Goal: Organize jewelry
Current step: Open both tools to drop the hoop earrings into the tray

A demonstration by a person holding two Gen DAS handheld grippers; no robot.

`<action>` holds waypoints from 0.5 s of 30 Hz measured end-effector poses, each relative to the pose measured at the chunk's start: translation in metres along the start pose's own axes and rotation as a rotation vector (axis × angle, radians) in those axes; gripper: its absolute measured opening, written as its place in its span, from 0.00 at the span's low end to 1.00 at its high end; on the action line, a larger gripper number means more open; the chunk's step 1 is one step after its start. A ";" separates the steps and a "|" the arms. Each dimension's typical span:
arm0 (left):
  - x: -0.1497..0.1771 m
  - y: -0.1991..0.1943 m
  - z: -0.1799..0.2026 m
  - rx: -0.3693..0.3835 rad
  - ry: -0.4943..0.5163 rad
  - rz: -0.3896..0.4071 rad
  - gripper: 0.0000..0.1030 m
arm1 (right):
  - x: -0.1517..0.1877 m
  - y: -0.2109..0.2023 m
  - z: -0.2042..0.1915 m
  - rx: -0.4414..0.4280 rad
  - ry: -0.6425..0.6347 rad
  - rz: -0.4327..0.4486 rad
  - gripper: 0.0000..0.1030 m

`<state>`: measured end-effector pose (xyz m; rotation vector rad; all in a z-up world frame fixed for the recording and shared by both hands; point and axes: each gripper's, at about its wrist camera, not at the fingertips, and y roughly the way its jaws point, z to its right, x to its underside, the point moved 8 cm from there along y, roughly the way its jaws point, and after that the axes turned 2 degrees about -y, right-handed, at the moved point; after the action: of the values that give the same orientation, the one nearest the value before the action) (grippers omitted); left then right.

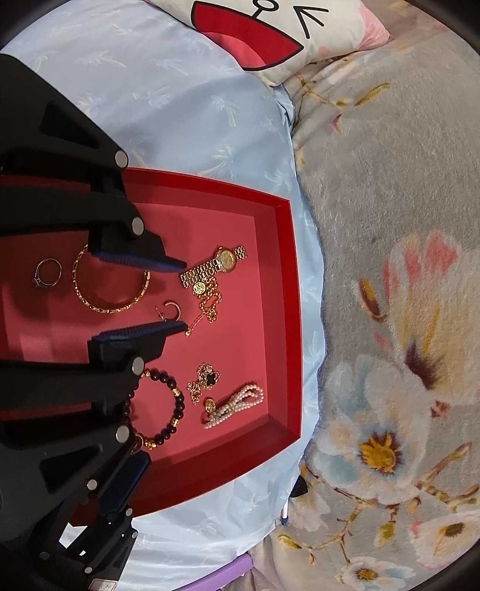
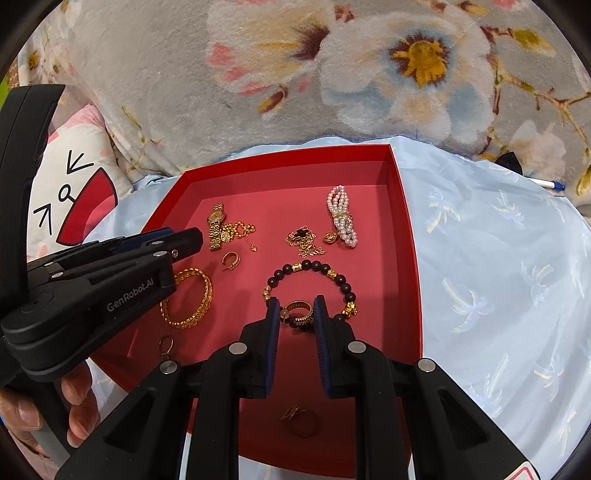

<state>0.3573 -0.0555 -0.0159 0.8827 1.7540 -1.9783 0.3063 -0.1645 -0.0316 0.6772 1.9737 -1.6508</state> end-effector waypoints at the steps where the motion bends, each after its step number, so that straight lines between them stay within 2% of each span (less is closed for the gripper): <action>1: -0.001 -0.001 -0.002 -0.005 -0.004 0.004 0.32 | 0.000 0.000 0.000 0.000 0.001 0.002 0.18; 5: -0.001 -0.001 -0.006 -0.009 -0.019 0.002 0.32 | -0.003 -0.004 0.004 -0.004 0.014 0.015 0.22; 7: -0.001 -0.001 -0.007 -0.012 -0.022 0.002 0.32 | -0.004 -0.006 0.005 -0.003 0.019 0.022 0.30; 12: -0.001 -0.004 -0.004 -0.013 -0.013 0.013 0.32 | -0.007 -0.011 0.005 -0.007 0.023 0.035 0.33; 15: -0.001 -0.005 -0.001 -0.015 -0.002 0.017 0.32 | -0.007 -0.014 0.002 -0.004 0.013 0.044 0.38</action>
<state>0.3545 -0.0538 -0.0116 0.8878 1.7519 -1.9524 0.3033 -0.1686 -0.0169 0.7262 1.9570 -1.6202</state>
